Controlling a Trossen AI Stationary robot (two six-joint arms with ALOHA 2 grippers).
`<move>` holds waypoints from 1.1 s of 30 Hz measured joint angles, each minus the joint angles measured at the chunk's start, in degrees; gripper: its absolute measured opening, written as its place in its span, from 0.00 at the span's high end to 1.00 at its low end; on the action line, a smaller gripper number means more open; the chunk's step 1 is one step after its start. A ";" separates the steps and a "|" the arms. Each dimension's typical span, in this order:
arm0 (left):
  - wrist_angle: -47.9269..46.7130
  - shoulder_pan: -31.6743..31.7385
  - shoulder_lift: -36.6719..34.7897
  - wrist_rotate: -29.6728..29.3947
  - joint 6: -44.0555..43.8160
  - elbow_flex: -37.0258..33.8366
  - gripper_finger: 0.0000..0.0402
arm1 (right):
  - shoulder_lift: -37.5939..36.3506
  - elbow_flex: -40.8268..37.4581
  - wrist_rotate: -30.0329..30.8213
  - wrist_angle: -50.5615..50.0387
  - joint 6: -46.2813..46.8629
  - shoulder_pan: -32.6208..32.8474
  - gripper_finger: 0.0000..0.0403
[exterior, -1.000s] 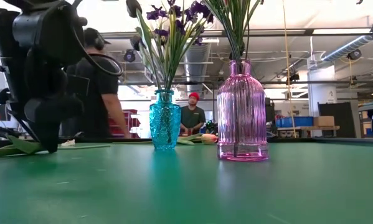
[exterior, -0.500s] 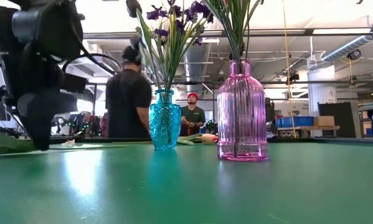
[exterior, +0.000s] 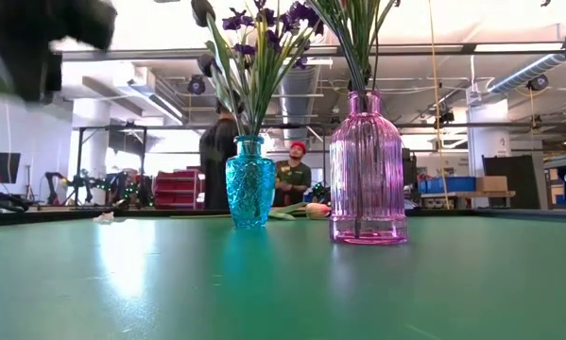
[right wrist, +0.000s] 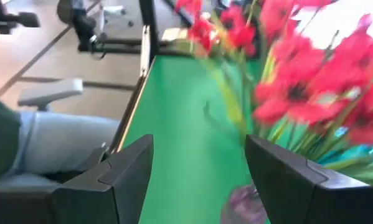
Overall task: Sort flowers into vase by color
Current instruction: Put the bottom pink tulip into the purple vase
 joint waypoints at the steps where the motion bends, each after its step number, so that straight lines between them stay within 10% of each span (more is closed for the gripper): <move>1: -1.66 0.00 -0.93 0.57 0.01 1.86 1.00 | 0.00 0.62 1.08 0.02 -0.57 0.00 0.39; 18: -34.87 -0.28 3.29 -8.94 0.42 41.95 1.00 | 1.33 10.61 6.53 1.74 -20.78 -1.09 0.39; 33: -35.00 -0.28 17.96 -12.07 6.71 71.39 1.00 | 4.87 15.14 9.21 21.49 -55.43 -6.94 0.39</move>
